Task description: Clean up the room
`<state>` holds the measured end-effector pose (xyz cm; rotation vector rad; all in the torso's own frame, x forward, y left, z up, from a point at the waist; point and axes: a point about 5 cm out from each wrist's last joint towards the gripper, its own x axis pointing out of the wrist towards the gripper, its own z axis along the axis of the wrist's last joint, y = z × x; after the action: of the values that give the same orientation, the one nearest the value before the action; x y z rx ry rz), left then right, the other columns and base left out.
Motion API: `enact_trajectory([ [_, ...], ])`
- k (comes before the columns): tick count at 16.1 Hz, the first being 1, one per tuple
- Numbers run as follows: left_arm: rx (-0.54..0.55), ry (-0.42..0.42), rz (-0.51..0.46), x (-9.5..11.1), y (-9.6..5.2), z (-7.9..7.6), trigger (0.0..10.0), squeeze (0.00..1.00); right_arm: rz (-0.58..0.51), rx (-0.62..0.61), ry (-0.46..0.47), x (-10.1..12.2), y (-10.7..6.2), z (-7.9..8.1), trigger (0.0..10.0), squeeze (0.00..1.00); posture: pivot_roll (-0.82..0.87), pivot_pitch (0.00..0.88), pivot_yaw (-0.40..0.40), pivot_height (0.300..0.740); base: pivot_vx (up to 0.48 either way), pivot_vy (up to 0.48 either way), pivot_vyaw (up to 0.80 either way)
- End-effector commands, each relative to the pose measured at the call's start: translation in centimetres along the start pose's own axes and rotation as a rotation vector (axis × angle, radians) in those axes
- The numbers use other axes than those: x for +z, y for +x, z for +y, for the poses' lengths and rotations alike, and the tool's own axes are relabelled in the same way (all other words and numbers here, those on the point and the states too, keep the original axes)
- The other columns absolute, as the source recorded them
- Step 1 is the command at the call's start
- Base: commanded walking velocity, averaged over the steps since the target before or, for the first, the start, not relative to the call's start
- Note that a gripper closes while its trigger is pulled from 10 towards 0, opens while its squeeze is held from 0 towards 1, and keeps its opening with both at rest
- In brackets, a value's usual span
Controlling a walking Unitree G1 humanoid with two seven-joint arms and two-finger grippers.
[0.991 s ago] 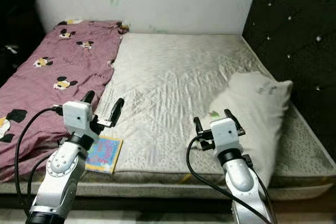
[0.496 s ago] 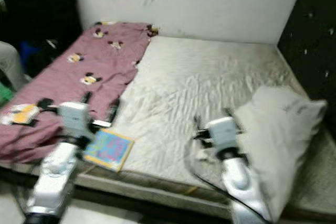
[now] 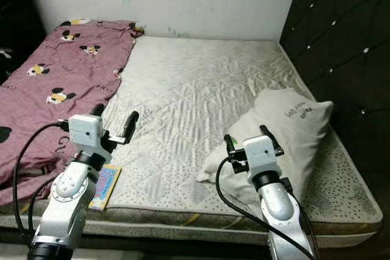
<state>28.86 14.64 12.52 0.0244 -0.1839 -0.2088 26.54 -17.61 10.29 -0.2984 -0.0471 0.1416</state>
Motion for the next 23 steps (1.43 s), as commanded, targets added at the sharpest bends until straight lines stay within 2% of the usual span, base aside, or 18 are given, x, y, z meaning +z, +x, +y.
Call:
enact_trajectory([
  [1,-0.002,0.017,0.004,0.0,0.0,0.1,10.0,0.0,-0.011,0.006,0.001,0.3,0.2,0.0,10.0,0.0,-0.08,0.0,-0.012,0.74,0.0,0.0,0.0],
  [16,-0.017,0.008,-0.004,0.0,0.1,-0.2,10.0,0.0,-0.007,0.007,0.003,0.2,0.2,-0.1,10.0,0.0,-0.08,0.0,-0.014,0.74,0.0,-0.474,0.0],
  [19,-0.013,-0.009,0.001,-0.1,0.1,-0.2,10.0,0.0,-0.008,0.01,0.004,0.1,0.1,0.0,10.0,0.0,-0.08,0.0,-0.015,0.74,0.0,-0.259,0.0],
  [21,0.045,-0.007,0.015,-0.2,0.1,0.5,10.0,0.0,-0.014,-0.002,0.031,0.3,0.3,-0.2,10.0,0.0,-0.08,0.0,-0.013,0.74,0.0,0.0,0.0],
  [23,0.14,-0.037,0.035,-0.4,-0.6,2.3,10.0,0.0,-0.035,-0.046,0.075,1.3,0.7,-0.7,10.0,0.0,-0.07,0.0,-0.009,0.74,0.0,0.0,0.0],
])
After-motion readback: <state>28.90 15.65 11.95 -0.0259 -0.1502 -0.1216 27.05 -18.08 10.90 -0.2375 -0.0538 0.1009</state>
